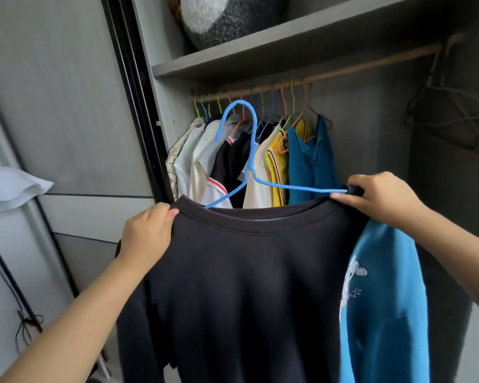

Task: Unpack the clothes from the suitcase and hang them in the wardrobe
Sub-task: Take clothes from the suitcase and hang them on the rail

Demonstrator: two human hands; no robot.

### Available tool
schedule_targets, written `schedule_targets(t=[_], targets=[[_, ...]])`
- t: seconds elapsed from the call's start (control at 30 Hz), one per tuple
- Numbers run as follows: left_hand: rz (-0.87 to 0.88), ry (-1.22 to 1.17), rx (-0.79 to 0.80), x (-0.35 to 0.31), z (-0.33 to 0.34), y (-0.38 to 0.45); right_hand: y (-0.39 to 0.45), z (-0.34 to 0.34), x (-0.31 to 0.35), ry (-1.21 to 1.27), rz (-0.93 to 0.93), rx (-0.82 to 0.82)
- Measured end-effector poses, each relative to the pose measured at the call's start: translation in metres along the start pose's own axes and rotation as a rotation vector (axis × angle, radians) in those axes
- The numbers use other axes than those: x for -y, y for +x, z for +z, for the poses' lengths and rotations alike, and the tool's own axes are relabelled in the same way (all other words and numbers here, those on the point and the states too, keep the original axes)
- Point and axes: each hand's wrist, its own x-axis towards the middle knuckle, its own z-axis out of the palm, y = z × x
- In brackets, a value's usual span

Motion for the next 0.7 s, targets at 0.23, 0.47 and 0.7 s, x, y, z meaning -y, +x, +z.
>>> schedule_targets(t=[0.23,0.47,0.7], targets=[[-0.031,-0.091,-0.025,-0.025,0.020,0.005,0.001,0.007,0.025,-0.177,-0.122,0.046],[0.060,-0.043,0.041,-0.009,0.017,-0.003,-0.008,0.013,-0.002,-0.074,-0.058,-0.100],[-0.035,0.032,0.467,-0.010,0.035,-0.011,-0.015,0.013,-0.017,0.016,-0.020,0.008]])
